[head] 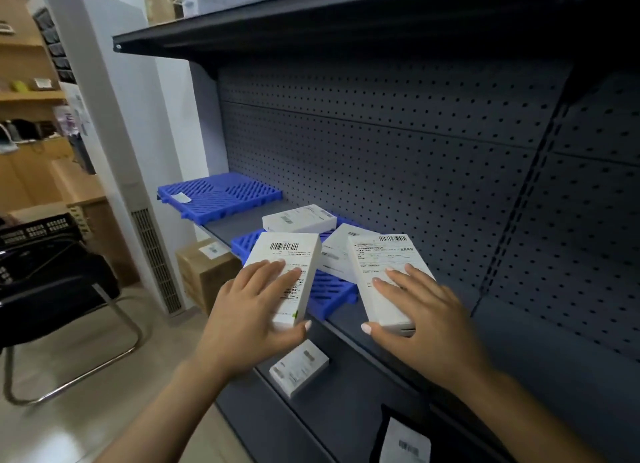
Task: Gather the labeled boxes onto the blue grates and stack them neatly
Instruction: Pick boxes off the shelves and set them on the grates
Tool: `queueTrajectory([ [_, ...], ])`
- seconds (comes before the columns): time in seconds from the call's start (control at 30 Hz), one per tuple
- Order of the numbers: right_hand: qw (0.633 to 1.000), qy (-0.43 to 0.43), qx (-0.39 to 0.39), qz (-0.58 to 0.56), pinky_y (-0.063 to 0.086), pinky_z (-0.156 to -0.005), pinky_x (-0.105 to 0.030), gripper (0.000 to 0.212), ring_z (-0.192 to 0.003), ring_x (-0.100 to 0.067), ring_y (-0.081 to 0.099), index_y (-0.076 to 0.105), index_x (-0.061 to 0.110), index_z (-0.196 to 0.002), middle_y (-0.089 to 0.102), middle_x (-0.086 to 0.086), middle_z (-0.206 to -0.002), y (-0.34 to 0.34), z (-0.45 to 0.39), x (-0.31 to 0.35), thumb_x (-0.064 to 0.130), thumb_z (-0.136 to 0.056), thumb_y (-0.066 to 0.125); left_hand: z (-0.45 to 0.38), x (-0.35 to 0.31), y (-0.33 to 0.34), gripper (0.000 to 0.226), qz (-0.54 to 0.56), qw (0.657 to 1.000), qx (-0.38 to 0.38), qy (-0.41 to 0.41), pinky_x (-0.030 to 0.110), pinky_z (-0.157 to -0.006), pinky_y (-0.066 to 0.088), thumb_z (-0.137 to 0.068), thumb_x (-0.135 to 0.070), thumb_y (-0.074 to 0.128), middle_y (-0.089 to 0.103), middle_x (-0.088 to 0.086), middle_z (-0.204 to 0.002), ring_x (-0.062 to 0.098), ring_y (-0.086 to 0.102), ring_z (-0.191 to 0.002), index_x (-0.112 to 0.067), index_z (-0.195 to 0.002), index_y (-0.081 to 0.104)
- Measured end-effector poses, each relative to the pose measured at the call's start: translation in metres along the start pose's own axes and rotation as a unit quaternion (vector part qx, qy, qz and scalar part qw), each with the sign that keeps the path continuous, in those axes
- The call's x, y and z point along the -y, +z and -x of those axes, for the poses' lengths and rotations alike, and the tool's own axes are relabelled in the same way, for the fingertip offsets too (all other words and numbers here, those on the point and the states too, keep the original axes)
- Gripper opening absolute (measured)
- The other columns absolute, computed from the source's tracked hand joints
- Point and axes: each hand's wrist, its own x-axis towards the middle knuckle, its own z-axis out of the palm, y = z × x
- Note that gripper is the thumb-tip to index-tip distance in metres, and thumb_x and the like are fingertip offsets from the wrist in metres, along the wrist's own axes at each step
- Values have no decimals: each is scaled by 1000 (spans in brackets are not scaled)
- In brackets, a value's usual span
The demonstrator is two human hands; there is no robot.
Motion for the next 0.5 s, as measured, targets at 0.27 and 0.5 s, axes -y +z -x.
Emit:
queueTrajectory([
  [0.27,995,90,39,15,19,-116,-40,78,-141,1,12,41,41,-138,29,22,-148,53,-84,13,80,-71,34,-92,99,40,73,19,997,42,64,48,-91,49,-74,-72,48,51,-3,-137,21,45,-126,-29,-134,49],
  [0.5,980,174,76,60,9,-117,-34,86,-141,2,-1,26,46,-143,15,26,-151,83,-133,27,86,-67,17,-160,153,79,72,50,990,65,118,48,-85,49,-72,-70,50,53,-2,-133,21,46,-124,-29,-132,50],
])
